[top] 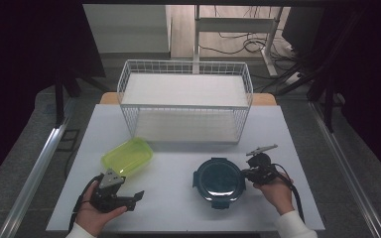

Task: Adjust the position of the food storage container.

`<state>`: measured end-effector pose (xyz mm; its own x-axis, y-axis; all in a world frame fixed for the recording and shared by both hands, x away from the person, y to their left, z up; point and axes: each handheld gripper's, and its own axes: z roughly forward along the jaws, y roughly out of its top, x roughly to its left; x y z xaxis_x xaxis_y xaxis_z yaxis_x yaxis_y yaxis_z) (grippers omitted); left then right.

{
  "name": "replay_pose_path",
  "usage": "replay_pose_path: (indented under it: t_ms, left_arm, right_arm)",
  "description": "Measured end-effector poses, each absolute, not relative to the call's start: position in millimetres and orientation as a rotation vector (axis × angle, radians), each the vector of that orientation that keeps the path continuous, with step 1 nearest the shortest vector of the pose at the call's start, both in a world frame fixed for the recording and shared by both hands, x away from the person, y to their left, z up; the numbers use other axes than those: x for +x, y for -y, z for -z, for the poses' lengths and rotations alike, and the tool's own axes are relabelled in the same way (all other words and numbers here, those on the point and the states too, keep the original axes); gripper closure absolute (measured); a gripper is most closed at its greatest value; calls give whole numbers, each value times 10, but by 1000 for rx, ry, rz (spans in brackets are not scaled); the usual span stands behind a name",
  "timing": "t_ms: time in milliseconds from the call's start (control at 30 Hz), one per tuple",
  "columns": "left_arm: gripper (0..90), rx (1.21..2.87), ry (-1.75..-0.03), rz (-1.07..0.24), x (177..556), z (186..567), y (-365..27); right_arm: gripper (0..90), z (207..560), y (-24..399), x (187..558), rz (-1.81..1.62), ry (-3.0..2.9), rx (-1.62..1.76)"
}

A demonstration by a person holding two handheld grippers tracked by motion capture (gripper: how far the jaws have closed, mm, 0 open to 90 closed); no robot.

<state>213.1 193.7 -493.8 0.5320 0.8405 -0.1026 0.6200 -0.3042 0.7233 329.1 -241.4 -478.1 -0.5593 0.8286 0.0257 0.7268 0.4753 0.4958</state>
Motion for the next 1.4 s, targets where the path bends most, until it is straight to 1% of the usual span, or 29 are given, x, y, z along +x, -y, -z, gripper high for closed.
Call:
replay_pose_path:
  t_ms: [267,567,900,1400]
  left_arm:
    - [184,2053,-1176,-382,2140,4955,-1914]
    - [185,2058,-1174,-377,2150,4964,-1892]
    - [185,2061,-1174,-372,2156,4964,-1895]
    - [185,2057,-1177,-373,2168,4969,-1911]
  right_arm:
    - [893,4793,2362,3319,-660,-2497,1336]
    - [894,4769,2270,3334,-729,-2510,1325]
    - [895,4762,2056,3342,-702,-2535,1275]
    - [895,4793,1647,3181,-709,-2621,1190]
